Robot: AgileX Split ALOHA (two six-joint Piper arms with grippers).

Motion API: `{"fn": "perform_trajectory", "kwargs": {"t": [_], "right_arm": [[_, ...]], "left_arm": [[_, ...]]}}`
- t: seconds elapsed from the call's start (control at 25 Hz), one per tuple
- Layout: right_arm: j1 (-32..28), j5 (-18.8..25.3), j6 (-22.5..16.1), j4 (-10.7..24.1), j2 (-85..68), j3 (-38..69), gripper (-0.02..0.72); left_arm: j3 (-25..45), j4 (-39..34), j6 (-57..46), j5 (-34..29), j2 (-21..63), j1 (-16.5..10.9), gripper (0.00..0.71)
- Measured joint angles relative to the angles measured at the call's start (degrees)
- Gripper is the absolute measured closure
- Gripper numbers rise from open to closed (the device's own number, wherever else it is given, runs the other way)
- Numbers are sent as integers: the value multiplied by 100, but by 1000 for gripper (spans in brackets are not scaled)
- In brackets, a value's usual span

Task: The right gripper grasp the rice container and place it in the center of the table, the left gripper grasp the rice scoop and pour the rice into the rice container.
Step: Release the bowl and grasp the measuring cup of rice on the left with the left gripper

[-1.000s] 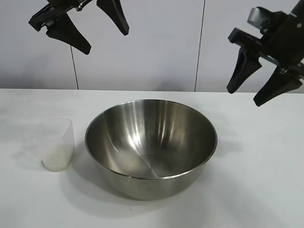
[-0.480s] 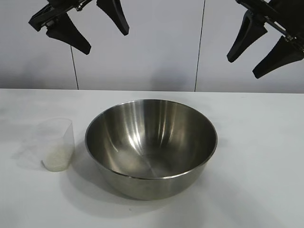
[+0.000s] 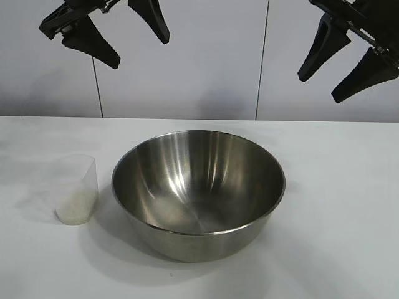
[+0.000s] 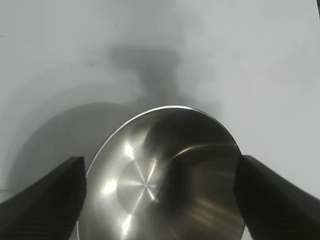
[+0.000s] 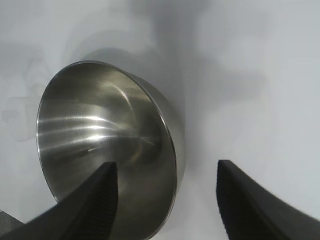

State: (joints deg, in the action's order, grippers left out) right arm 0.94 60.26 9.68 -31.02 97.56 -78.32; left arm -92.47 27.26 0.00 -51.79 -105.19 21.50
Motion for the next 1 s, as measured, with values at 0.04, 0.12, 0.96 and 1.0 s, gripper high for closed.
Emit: {"fn": "perform_trajectory", "kwargs": {"t": [0.04,0.12,0.96,1.0], "right_arm": [[0,-6,0,0,0,0,302],[0,-6,0,0,0,0,302],[0,-123,0,5,0,0,302],[0,-123,0,5,0,0,302]], "left_arm": [[0,0,0,19,0,0,123],[0,0,0,66,0,0,123],[2216,-2031,-881,1344,1308,-297,123],[2671,-2031,-917,1759,1538,-297,123]]}}
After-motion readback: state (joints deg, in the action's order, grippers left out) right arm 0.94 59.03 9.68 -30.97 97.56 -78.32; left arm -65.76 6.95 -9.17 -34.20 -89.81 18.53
